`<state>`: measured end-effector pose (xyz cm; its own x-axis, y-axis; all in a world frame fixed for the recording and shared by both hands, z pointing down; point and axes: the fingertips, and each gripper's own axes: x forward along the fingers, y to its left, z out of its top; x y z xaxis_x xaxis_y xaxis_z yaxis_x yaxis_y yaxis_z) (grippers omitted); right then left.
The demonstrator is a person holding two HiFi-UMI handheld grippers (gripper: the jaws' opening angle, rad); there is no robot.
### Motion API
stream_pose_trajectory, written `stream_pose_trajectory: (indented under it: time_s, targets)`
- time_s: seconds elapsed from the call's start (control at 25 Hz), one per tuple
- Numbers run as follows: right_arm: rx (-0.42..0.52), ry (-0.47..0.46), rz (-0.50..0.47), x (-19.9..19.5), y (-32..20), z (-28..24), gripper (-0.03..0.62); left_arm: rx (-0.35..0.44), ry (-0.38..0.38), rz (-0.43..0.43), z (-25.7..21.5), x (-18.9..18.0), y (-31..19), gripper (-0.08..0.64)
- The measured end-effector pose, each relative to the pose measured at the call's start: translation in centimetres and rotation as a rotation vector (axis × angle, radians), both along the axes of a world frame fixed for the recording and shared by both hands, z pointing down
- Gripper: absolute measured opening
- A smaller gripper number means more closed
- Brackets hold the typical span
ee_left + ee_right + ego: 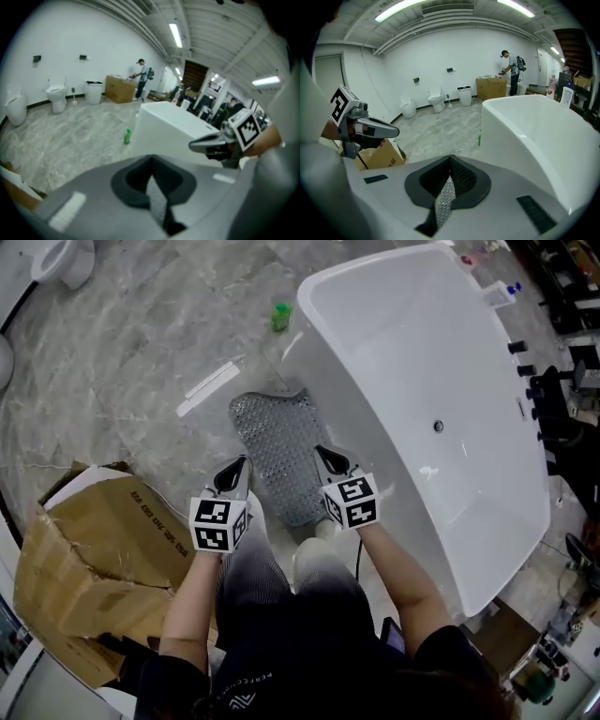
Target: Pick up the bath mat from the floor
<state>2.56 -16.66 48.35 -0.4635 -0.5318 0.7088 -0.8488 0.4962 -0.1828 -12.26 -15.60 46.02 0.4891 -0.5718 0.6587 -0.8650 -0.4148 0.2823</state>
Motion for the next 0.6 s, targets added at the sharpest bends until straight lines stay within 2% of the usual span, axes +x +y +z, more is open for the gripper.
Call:
stream_pose_trajectory:
  time_s: [0.28, 0.4, 0.6]
  targets:
    - [-0.035, 0.021, 0.049, -0.1, -2.7, 6.0, 0.0, 0.008, -0.002, 0.013, 5.2, 0.6, -2.0, 0.008]
    - [-0.055, -0.009, 0.095, -0.2, -4.1, 8.8, 0.018, 0.01, -0.022, -0.002, 7.6, 0.0, -3.1, 0.008]
    - [-0.093, -0.062, 0.177, -0.3, -6.2, 13.5, 0.041, -0.002, -0.054, 0.023, 12.2, 0.6, -5.0, 0.008]
